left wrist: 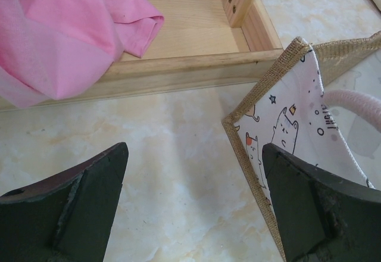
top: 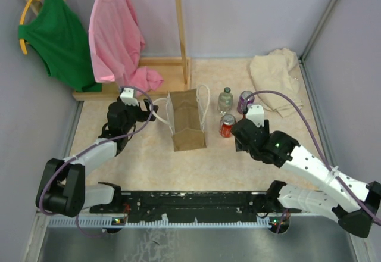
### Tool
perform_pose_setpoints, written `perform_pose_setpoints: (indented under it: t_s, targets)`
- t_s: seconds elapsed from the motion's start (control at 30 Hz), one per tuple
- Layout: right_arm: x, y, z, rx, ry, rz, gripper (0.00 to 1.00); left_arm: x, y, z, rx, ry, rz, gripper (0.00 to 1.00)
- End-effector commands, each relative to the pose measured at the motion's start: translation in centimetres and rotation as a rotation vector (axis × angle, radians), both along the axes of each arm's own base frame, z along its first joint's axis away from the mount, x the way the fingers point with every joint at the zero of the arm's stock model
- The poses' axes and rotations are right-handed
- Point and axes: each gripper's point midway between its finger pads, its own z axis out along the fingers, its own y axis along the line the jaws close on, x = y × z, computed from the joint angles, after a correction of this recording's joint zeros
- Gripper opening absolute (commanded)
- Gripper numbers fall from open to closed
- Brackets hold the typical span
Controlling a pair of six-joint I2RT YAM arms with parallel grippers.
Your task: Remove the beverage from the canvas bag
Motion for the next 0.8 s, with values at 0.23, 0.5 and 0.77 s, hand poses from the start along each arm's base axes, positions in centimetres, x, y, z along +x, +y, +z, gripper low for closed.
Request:
perform_pose_setpoints:
  t_s: [0.23, 0.5, 0.77]
  targets:
    - [5.8, 1.9, -2.3, 0.205, -0.123, -0.112, 0.00, 0.0, 0.1, 1.3, -0.012, -0.046, 0.012, 1.00]
    - [6.3, 2.7, -5.1, 0.211, -0.092, -0.116, 0.00, 0.2, -0.1, 1.1, -0.011, -0.037, 0.006, 1.00]
    - [5.2, 1.9, -7.0, 0.211, -0.049, -0.158, 0.00, 0.2, 0.1, 0.9, -0.003, -0.034, 0.011, 1.00]
